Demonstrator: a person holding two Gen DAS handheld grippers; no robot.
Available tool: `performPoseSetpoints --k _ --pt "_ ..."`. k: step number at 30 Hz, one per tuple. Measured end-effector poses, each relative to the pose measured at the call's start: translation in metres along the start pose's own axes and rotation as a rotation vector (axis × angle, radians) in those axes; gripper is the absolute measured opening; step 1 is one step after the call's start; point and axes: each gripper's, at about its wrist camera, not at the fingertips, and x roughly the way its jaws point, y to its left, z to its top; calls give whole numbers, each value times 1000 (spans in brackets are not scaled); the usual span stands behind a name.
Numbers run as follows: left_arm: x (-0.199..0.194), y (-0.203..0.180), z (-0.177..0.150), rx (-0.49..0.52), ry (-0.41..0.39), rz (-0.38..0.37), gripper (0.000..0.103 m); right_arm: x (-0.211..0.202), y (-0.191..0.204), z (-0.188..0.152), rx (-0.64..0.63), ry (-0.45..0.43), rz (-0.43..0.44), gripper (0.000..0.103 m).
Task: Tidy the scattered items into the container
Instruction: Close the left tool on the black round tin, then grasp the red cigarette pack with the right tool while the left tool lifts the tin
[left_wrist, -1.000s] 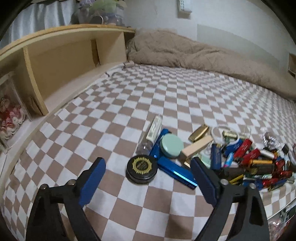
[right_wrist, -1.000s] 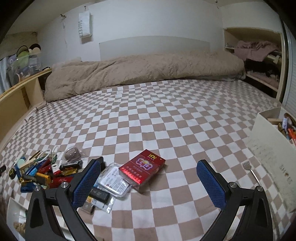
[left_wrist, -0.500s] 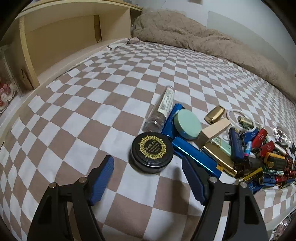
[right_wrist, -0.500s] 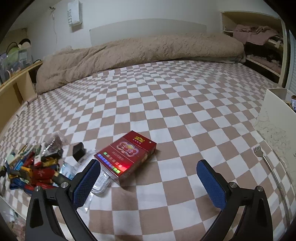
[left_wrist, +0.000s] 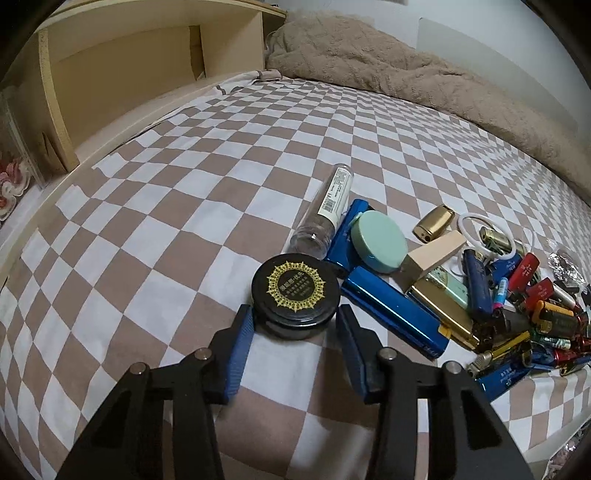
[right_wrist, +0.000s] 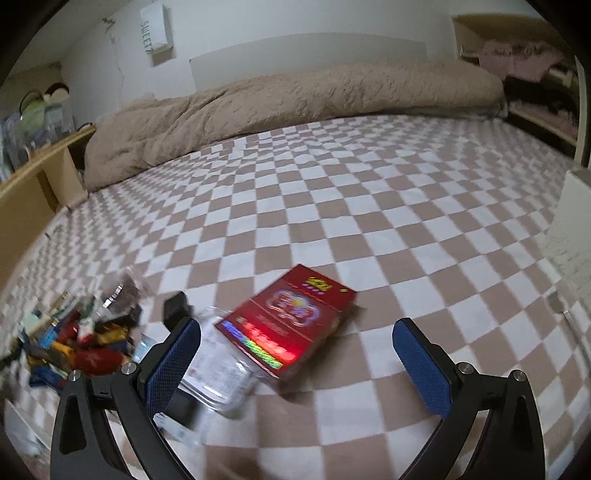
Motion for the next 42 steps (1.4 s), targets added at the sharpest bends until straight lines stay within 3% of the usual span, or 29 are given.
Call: performPoseSetpoints --k 3,8,12,20,28,30,32,33,34,35,37,42 --pt "-3 -1 -1 -2 6 -4 46 9 11 4 -4 43 3 103" --pt "-8 -7 -8 13 28 11 40 25 27 2 -77 67 -135 103" --pt "-14 -5 -14 9 38 -8 39 28 7 -4 -4 89 -193 103" --pt "-25 -8 -22 -2 50 -63 21 10 -48 -14 160 99 -154 103" --pt "-26 -15 -26 9 47 -63 21 13 -18 -14 63 90 -66 103" --pt "-23 -15 -26 6 55 -69 28 20 -10 -14 41 101 -75 103" --pt "-23 -14 -25 9 52 -79 50 26 -9 -16 46 111 -90 103" --pt "-23 -16 -24 18 47 -73 56 29 -12 -15 62 112 -88 101" --pt "-23 -18 -24 26 42 -60 65 31 -15 -14 85 111 -82 91" --pt "-22 -18 -24 32 41 -44 68 31 -19 -13 102 109 -85 84" --pt "-20 -18 -23 32 39 -29 68 31 -27 -12 141 110 -112 59" --pt "-14 -3 -13 -31 17 -26 68 27 -34 -16 164 108 -83 59"
